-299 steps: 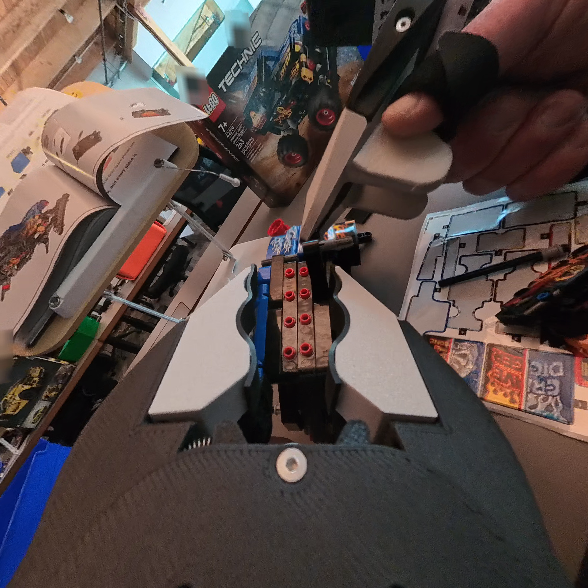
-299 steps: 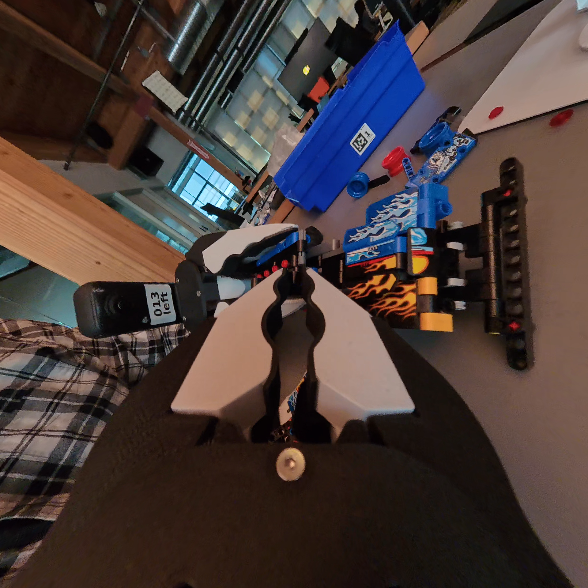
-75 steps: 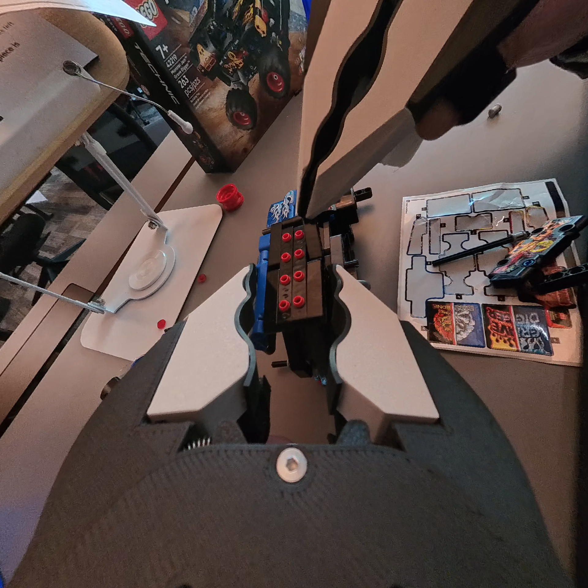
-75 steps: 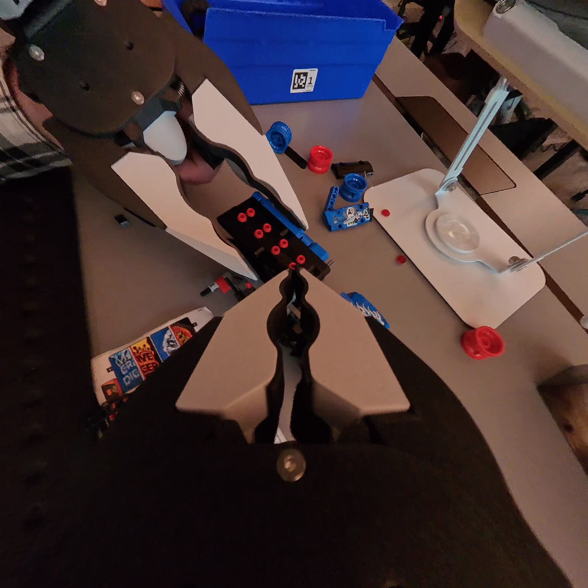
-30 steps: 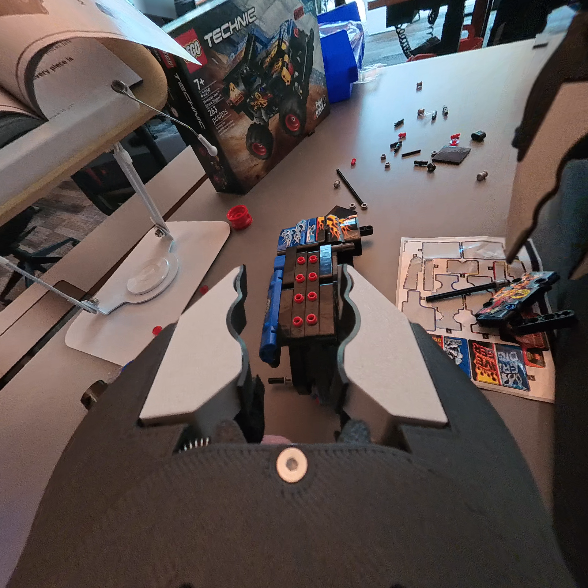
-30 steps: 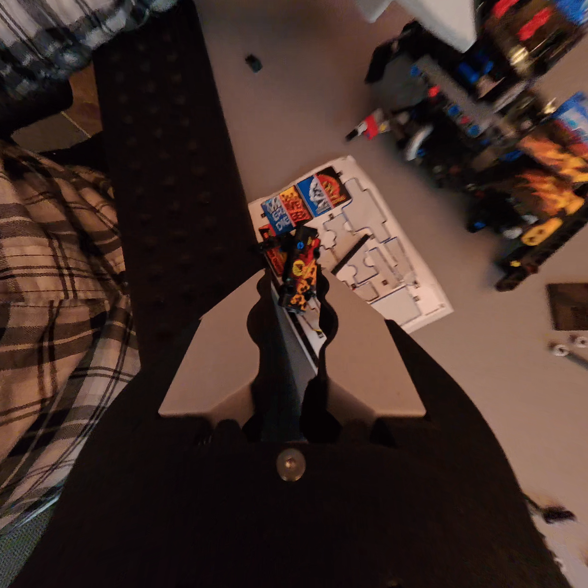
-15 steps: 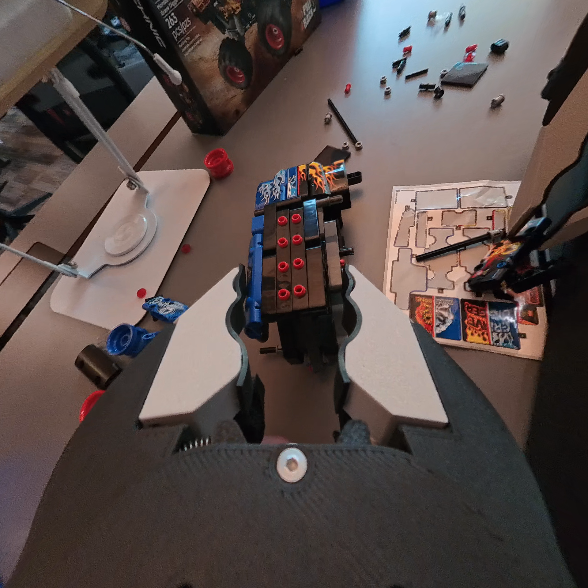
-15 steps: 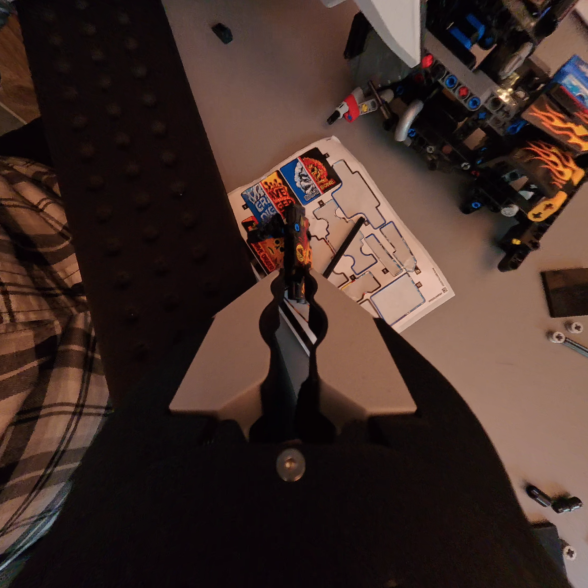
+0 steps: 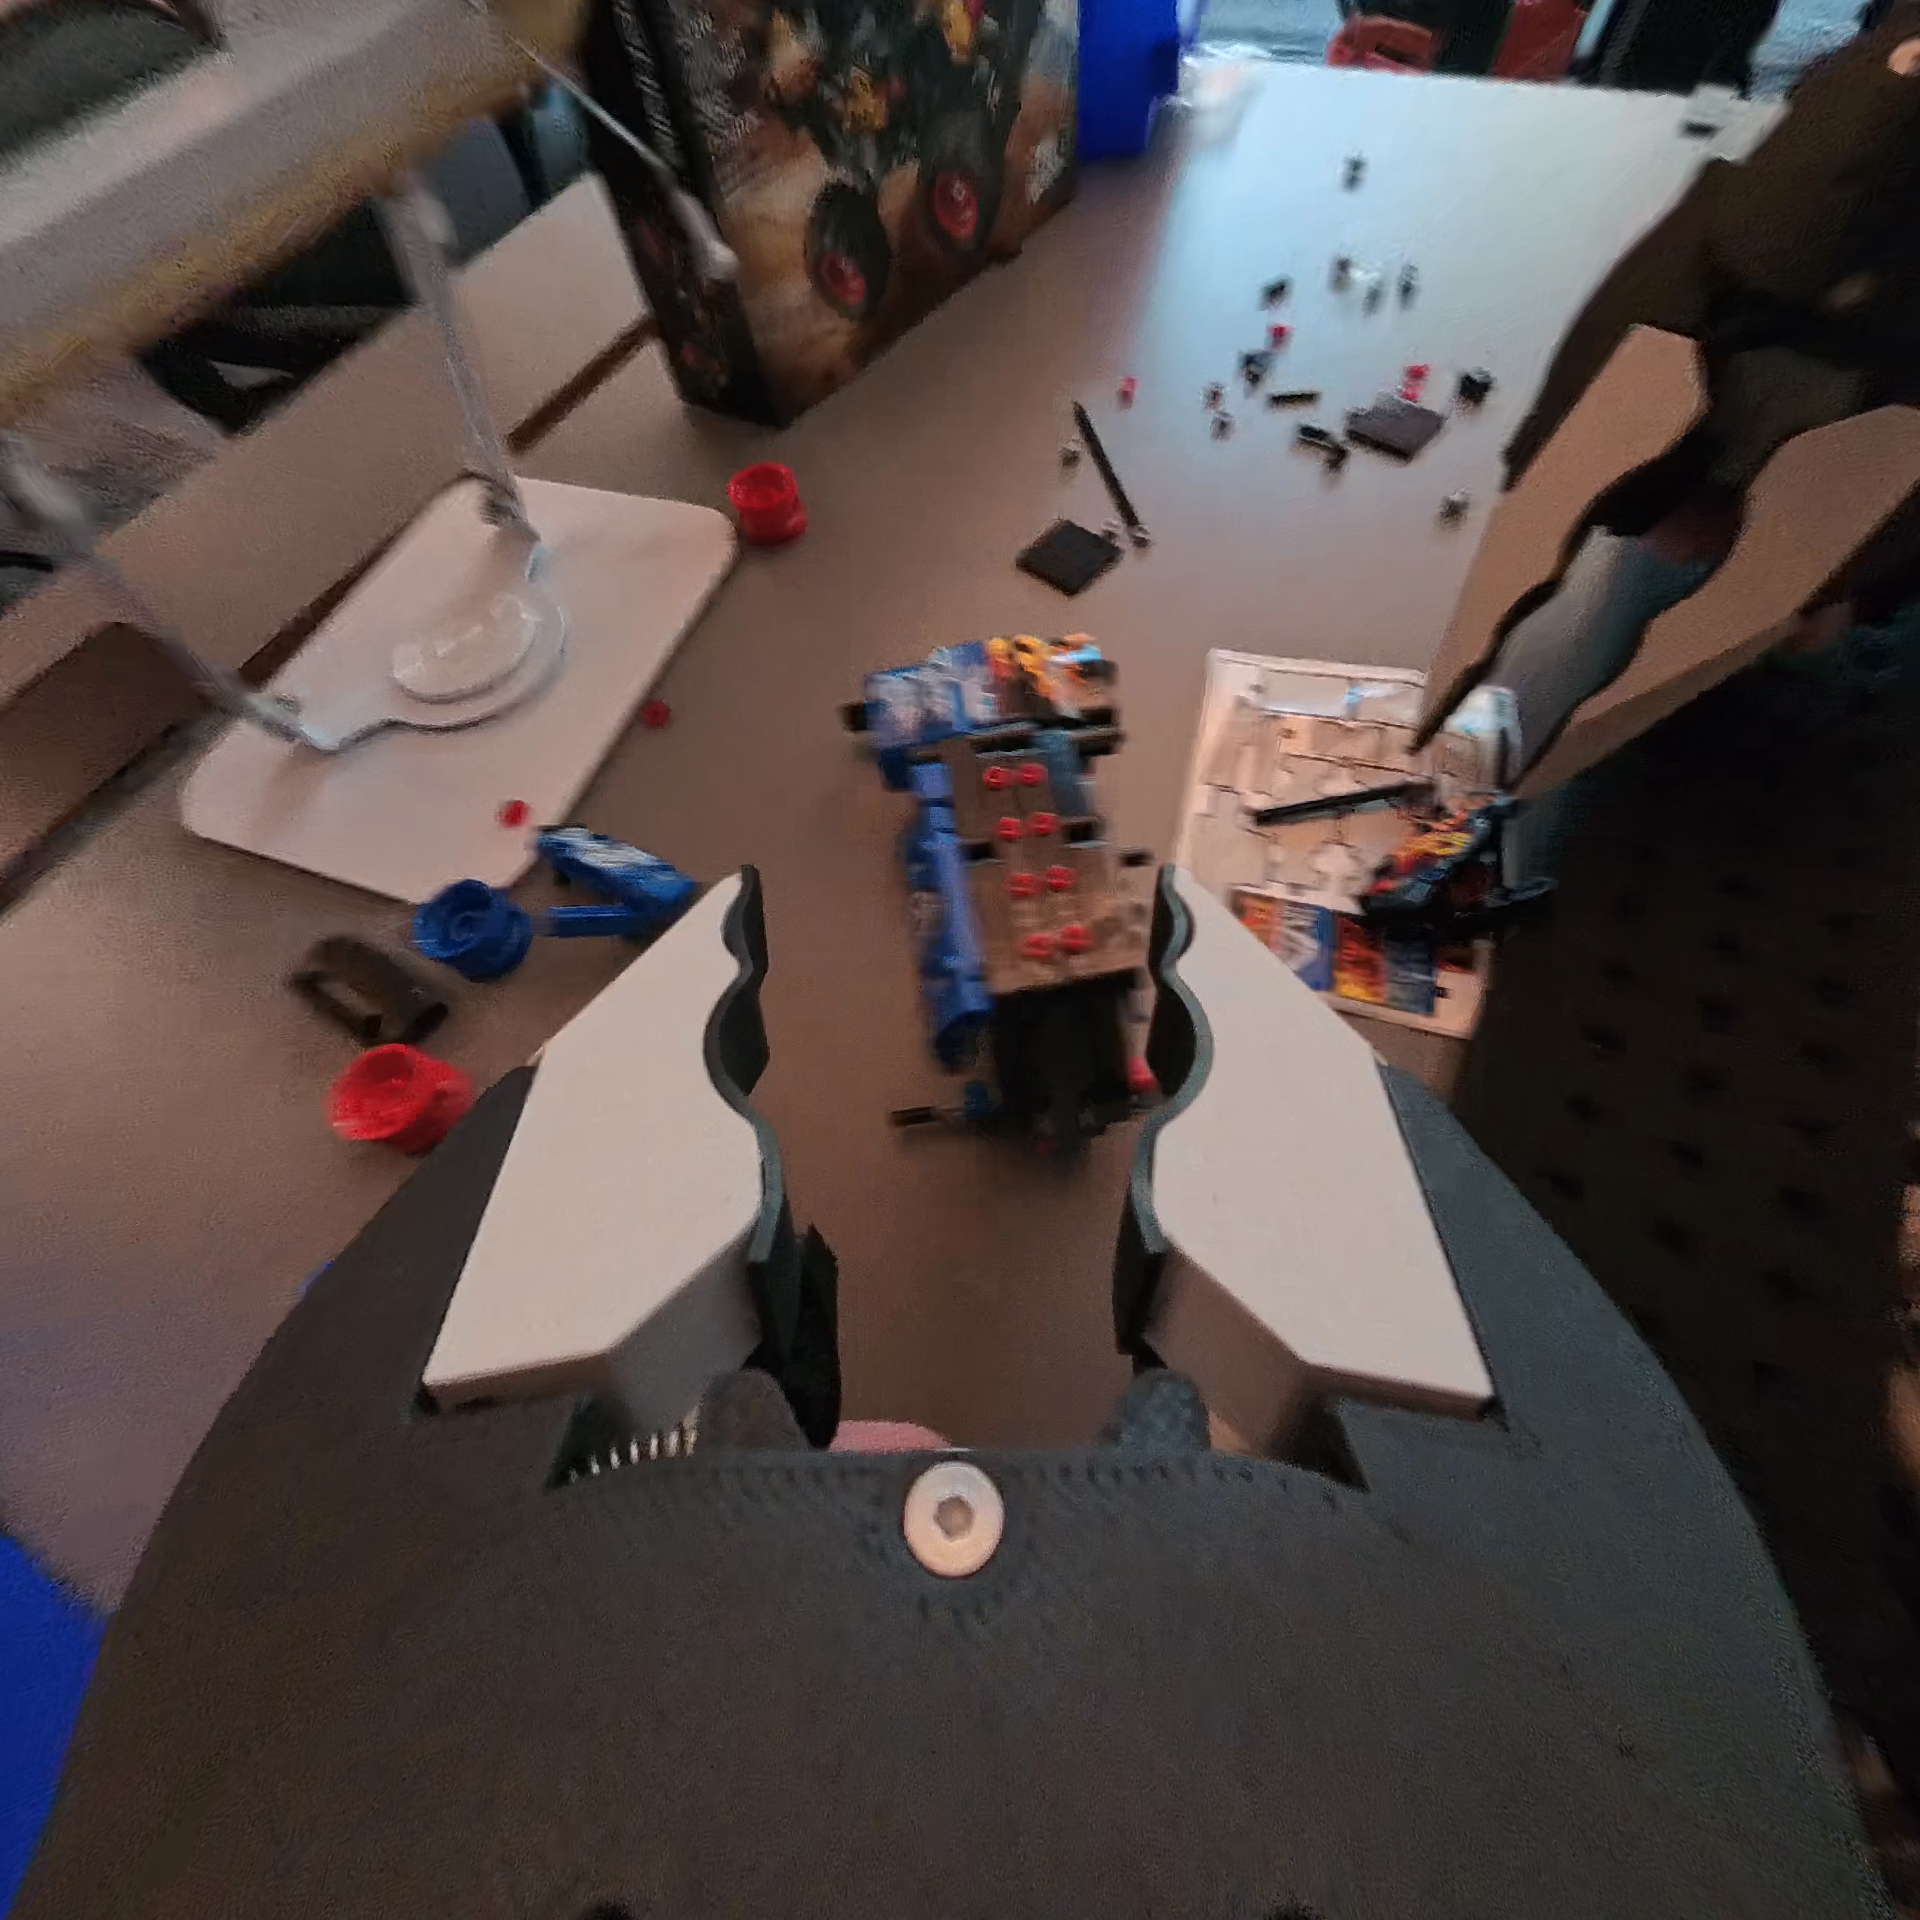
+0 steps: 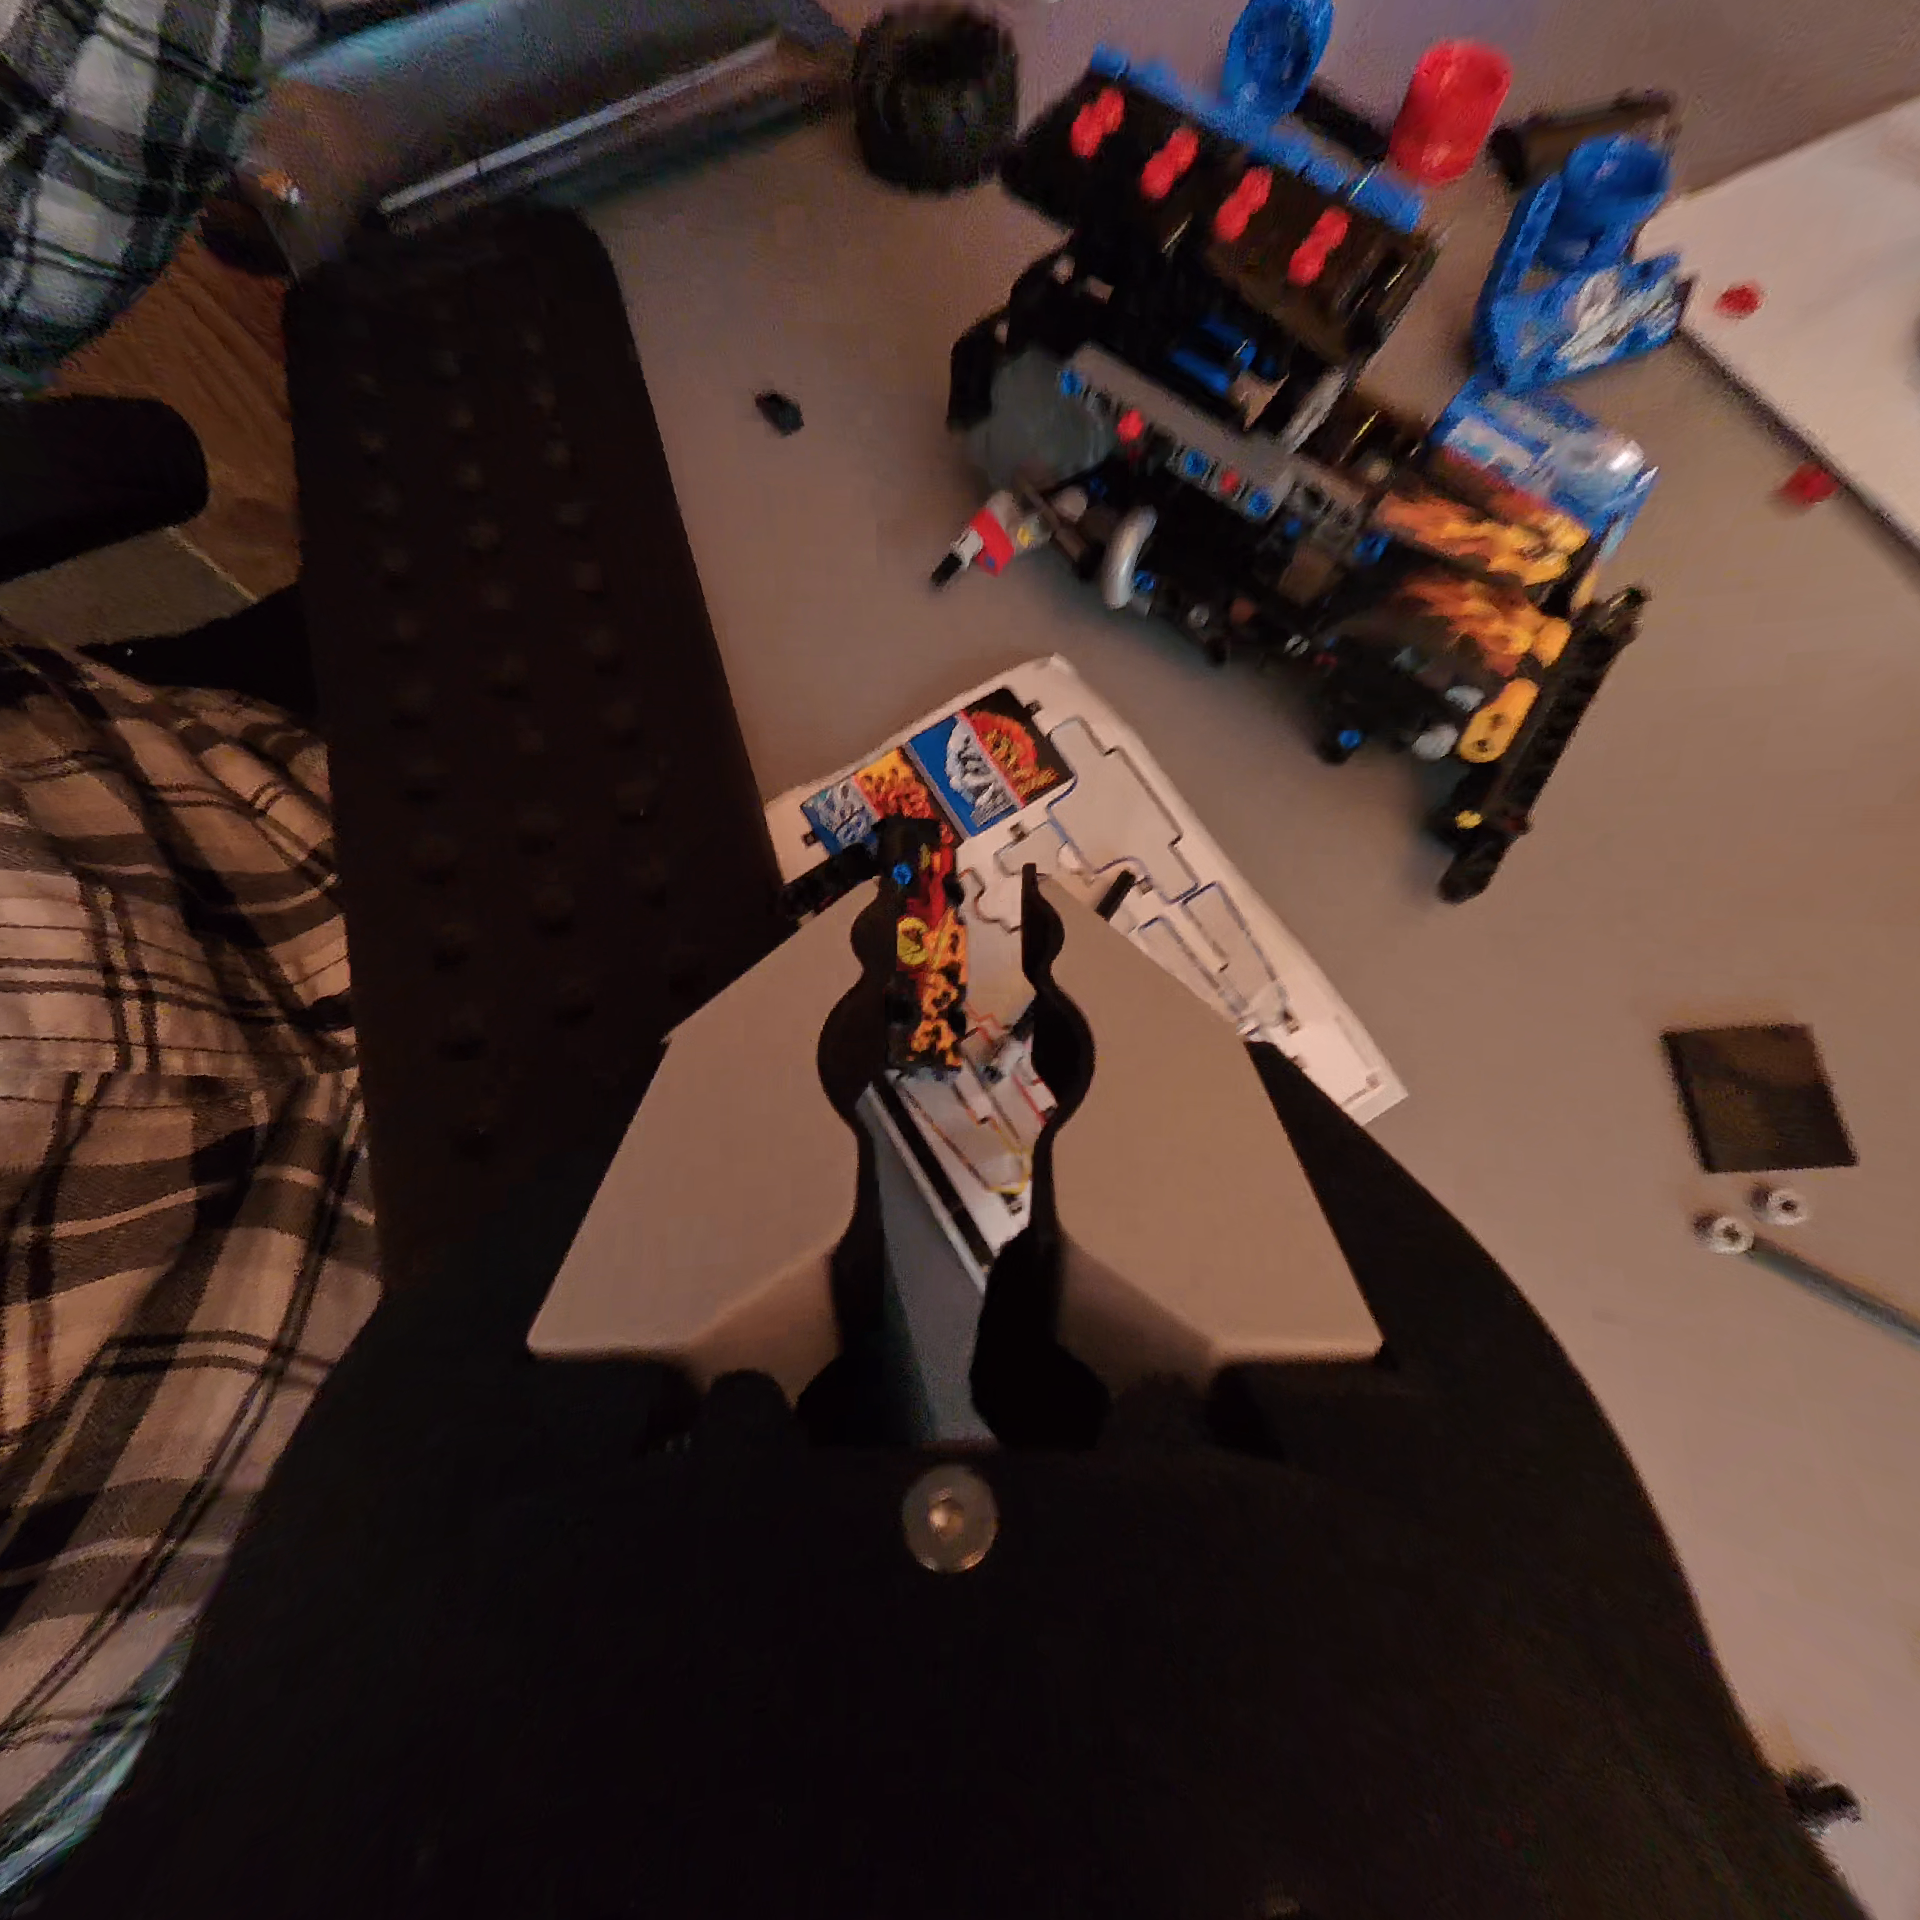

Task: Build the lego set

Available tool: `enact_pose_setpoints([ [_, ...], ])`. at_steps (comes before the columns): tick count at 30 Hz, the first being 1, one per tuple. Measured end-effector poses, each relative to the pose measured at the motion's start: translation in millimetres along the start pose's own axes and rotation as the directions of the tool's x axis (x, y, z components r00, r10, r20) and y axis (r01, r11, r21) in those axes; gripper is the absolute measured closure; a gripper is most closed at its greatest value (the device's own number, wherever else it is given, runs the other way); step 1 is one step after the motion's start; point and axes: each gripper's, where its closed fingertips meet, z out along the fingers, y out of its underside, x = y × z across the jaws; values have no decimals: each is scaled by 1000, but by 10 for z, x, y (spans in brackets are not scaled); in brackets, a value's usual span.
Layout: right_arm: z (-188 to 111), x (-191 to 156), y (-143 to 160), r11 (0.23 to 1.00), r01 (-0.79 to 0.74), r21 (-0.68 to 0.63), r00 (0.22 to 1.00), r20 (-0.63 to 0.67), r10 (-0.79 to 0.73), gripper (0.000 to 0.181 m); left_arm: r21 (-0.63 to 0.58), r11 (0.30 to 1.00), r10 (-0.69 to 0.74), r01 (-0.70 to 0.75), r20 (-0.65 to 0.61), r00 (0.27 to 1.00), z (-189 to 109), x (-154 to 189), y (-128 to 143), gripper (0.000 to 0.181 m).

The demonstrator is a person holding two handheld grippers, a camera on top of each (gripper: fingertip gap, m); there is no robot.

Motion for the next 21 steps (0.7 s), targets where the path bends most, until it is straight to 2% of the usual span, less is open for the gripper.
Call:
enact_pose_setpoints([
  [2,-30,69,-78,998,-2,62,1000,-4,3,163,1,1000,1,-1,83,997,-63,-388,-61,123],
  [3,-40,94,-107,995,-16,94,1000,4,16,163,-47,998,34,-29,106,994,-18,-542,-13,125],
  [6,-64,157,-165,981,-48,187,999,15,46,166,-289,939,229,-184,129,965,298,-943,357,131],
  [10,-81,235,-142,970,-58,238,998,-2,61,167,-393,878,330,-273,84,940,691,-1230,653,137],
  [13,-125,243,-181,960,-41,278,999,-10,45,170,-390,881,308,-268,43,950,839,-1268,714,141],
  [16,-107,250,-165,960,-44,278,999,-3,46,169,-400,874,313,-277,26,950,913,-1288,733,156],
  [19,-95,259,-154,960,-44,275,999,-1,46,169,-388,882,303,-266,36,952,958,-1304,716,159],
  [21,-106,264,-158,958,-47,283,999,0,49,169,-359,896,289,-262,25,957,981,-1267,691,170],
])
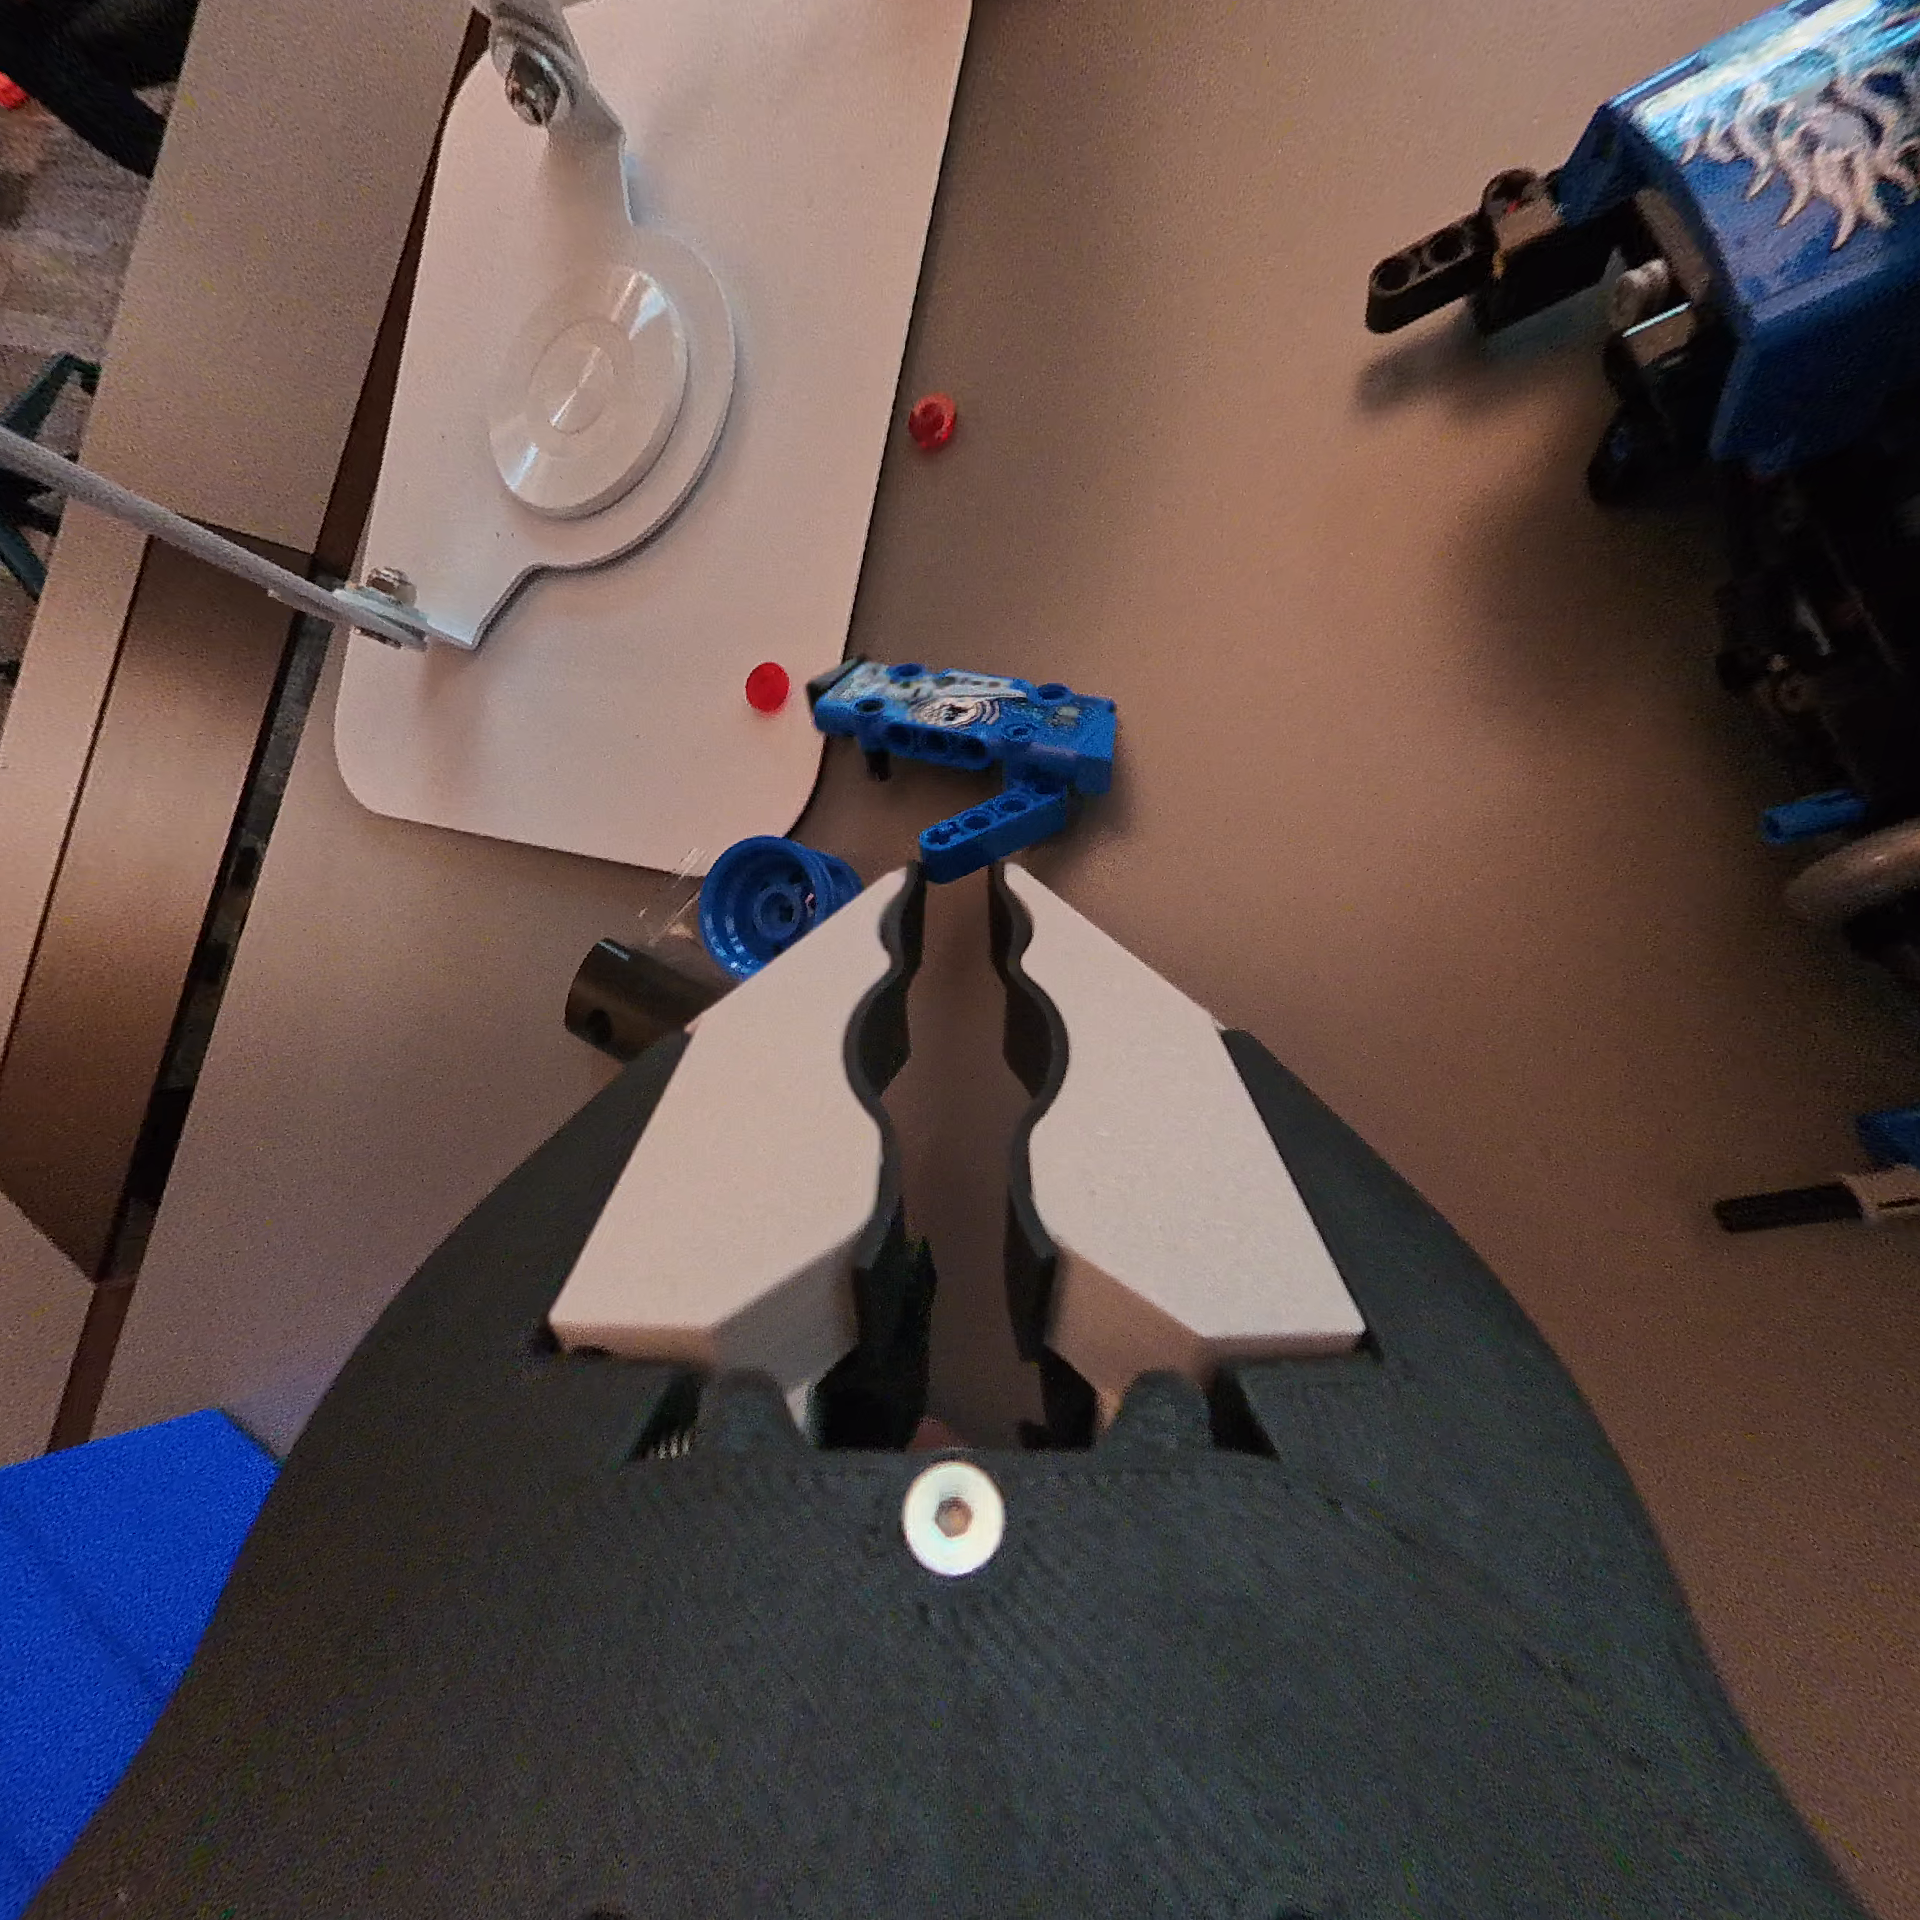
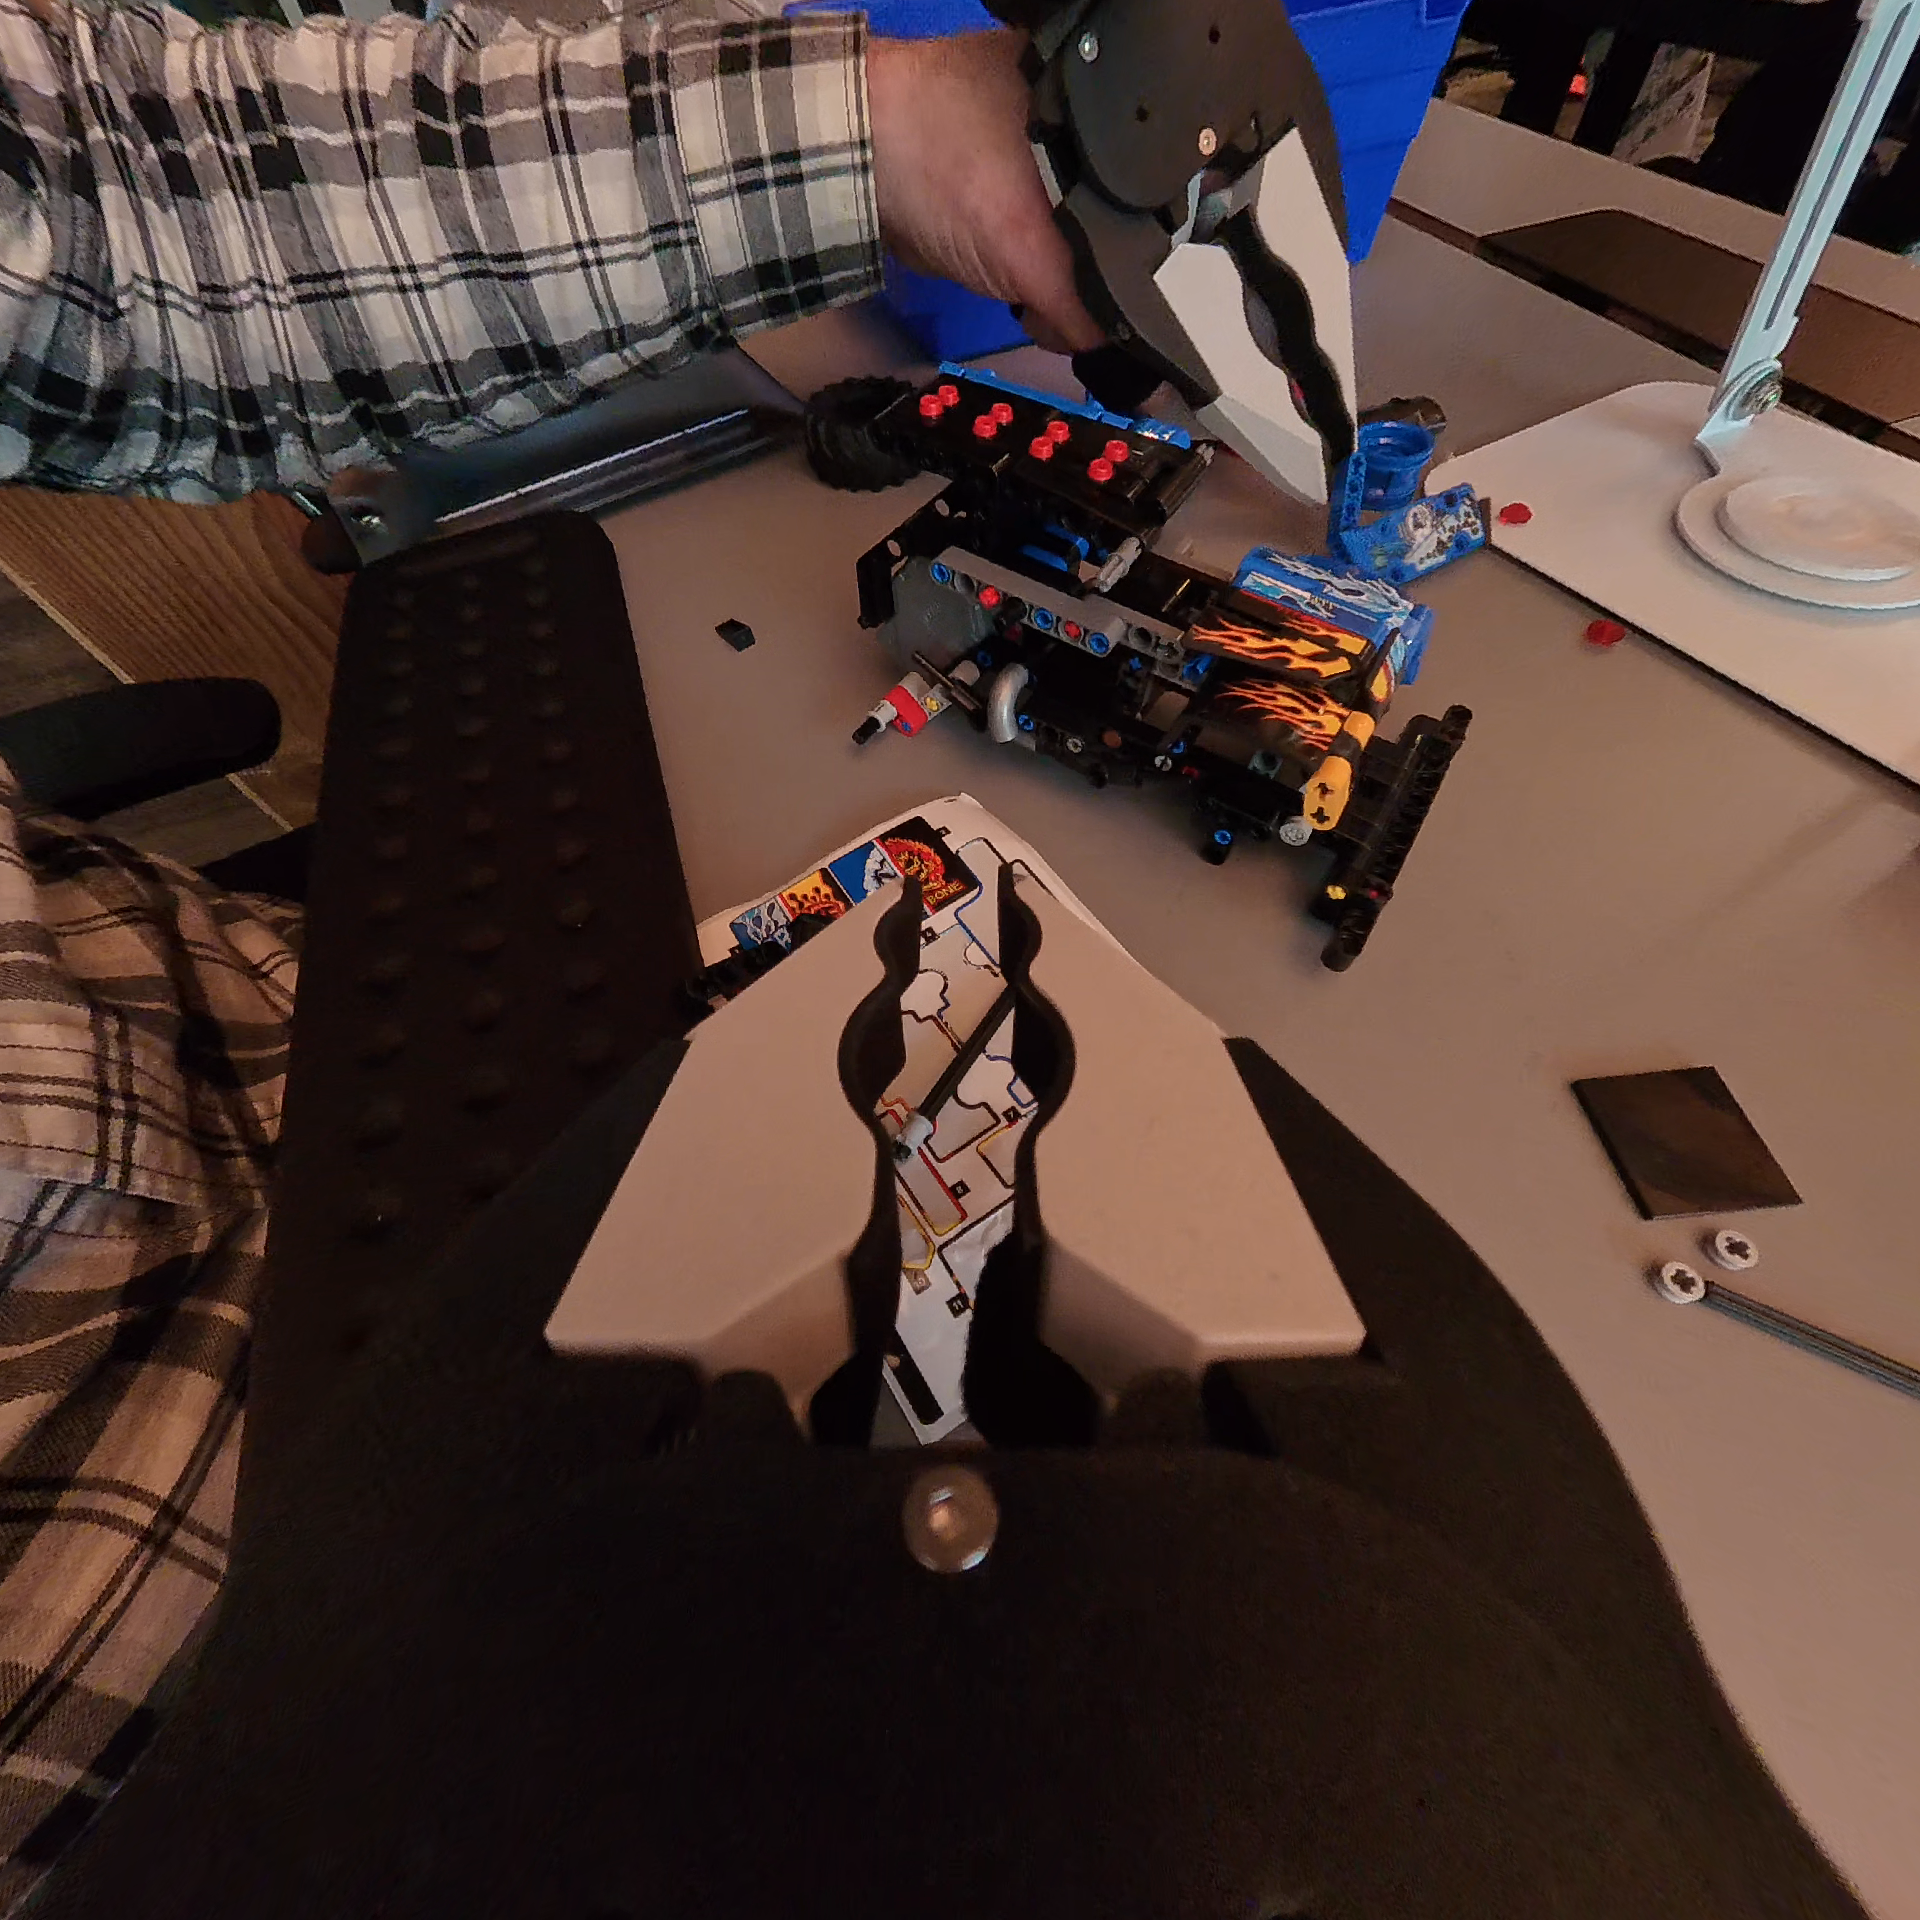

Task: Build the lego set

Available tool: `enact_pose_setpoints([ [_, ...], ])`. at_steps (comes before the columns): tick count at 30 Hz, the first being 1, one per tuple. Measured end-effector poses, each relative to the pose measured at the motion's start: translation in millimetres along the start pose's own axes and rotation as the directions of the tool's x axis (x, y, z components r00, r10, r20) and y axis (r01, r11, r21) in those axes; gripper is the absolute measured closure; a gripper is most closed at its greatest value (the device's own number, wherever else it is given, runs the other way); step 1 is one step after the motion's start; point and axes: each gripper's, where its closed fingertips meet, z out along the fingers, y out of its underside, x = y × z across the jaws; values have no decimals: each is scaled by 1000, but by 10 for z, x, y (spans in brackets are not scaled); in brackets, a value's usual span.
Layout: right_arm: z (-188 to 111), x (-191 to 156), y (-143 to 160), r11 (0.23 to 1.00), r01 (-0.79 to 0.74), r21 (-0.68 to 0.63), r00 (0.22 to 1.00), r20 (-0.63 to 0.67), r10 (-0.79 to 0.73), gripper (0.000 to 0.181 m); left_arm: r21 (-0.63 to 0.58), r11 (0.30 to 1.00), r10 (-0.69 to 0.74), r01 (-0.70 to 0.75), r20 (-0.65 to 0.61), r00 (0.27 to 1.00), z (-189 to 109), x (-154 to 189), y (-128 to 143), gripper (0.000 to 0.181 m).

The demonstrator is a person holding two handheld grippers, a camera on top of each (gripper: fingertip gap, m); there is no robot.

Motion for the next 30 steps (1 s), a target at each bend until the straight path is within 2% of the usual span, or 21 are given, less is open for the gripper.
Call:
enact_pose_setpoints([
  [6,-42,12,-47,999,-23,35,1000,9,22,169,80,996,-32,33,-17,999,-62,26,-118,181],
  [12,-63,36,-64,999,-19,37,1000,-9,20,169,153,981,-106,119,-94,990,-218,77,-286,181],
  [15,-72,57,-90,999,-24,38,1000,-11,24,169,114,989,-87,97,-82,993,-227,61,-263,181],
  [17,-60,76,-98,999,-18,33,1000,-18,19,169,36,999,7,-7,-5,1000,-148,6,-198,165],
  [20,-46,130,-87,1000,-12,18,999,-48,13,168,-22,996,84,-84,24,996,-10,-16,-192,139],
  [21,-58,173,-94,1000,-8,12,997,-71,9,167,-28,997,77,-77,8,997,3,-3,-196,141],
  [23,-107,291,-161,1000,-11,17,993,-115,12,162,11,1000,-5,5,-40,999,-76,28,-275,147],
  [25,-133,423,-230,999,-41,9,991,-129,42,153,58,989,-125,137,-170,977,-271,161,-371,142],
  [27,-92,517,-223,997,-58,-52,991,-122,51,150,100,959,-216,263,-337,916,-532,381,-484,131],
  [28,-50,532,-201,994,-62,-92,993,-110,52,154,98,949,-239,300,-401,885,-644,493,-494,125],
  [30,94,454,-94,976,-97,-196,995,-28,93,159,72,937,-259,342,-514,818,-796,763,-466,130],
])
